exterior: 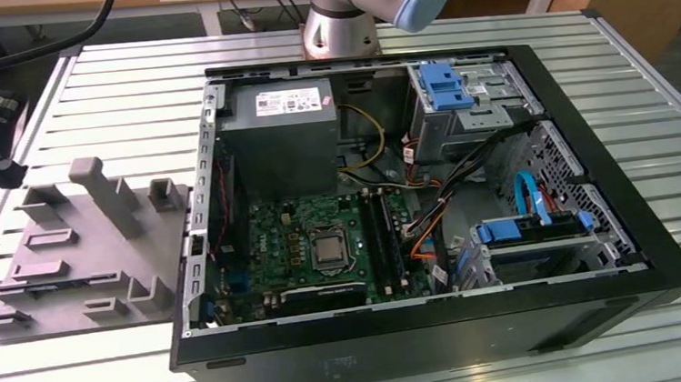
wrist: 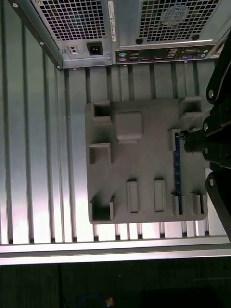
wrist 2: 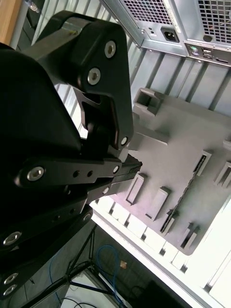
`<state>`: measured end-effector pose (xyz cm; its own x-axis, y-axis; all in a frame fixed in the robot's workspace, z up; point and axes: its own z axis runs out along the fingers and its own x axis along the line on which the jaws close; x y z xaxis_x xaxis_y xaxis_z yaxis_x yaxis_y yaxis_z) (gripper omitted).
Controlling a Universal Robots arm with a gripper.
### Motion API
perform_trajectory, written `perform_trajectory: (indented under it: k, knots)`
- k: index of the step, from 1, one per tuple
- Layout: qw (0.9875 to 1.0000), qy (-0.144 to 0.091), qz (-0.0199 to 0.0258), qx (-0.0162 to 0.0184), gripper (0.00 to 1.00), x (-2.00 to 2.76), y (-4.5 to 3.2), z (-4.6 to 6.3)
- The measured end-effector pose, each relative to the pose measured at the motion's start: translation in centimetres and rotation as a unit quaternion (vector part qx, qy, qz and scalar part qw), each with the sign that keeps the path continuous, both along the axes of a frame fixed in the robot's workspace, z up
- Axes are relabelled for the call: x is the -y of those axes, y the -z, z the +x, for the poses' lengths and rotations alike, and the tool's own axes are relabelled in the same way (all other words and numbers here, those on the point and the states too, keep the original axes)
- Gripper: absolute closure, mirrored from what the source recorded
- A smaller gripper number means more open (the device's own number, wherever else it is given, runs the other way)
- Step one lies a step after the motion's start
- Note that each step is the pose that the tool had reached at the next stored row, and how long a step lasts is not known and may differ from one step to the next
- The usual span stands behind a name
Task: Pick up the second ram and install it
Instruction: 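Reach for the second ram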
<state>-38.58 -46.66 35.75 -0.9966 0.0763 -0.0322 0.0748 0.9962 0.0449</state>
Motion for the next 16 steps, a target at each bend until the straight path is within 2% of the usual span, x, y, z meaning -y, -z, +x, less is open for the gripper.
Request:
perform_trajectory:
  k: [16]
  knots:
    - [1.0,0.0,0.0,0.0,0.89,1.23,1.12,-0.7]
